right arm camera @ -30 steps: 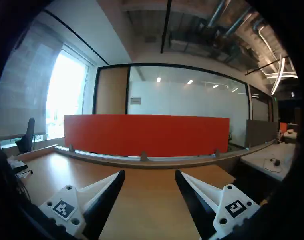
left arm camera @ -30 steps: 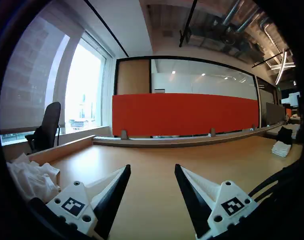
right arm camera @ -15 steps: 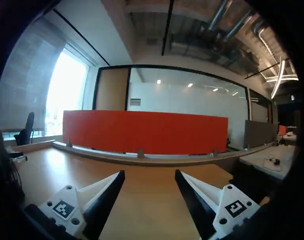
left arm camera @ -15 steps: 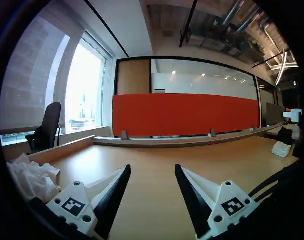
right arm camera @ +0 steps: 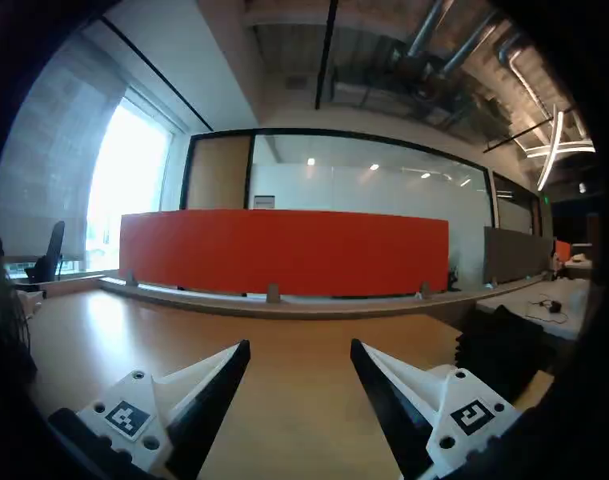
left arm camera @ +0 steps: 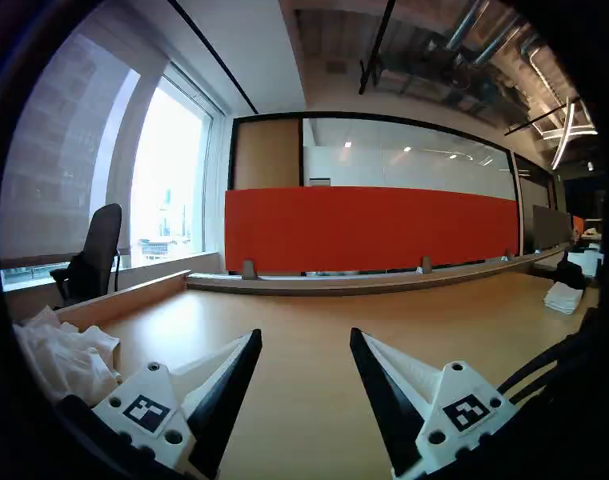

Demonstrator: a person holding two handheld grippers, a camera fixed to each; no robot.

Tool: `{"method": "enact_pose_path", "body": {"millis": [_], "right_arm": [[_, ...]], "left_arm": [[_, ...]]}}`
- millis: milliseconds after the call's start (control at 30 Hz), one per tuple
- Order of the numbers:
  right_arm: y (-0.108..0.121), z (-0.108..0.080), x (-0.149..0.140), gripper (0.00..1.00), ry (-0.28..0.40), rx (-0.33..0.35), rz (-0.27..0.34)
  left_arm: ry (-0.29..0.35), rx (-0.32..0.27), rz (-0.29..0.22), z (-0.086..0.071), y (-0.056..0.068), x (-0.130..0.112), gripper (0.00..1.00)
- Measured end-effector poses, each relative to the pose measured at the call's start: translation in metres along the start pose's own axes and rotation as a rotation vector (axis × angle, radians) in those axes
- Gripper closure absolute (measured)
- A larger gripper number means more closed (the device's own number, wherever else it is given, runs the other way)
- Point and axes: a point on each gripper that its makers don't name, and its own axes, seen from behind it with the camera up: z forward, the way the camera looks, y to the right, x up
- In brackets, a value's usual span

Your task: Fold towel

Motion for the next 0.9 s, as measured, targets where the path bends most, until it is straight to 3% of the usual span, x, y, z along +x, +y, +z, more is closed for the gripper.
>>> {"method": "enact_pose_path", "body": {"millis": [500, 900], "right_arm": [[0.011, 0.005, -0.023, 0.03, -0.011, -0.004, 0.047], [0.006, 0.005, -0.030, 0.03, -0.017, 0.002, 0.049]], "left_arm": [[0.000, 0.000, 0.000, 0.000, 0.000, 0.000, 0.19], [0.000, 0.000, 0.000, 0.000, 0.001, 0.000, 0.19]]}}
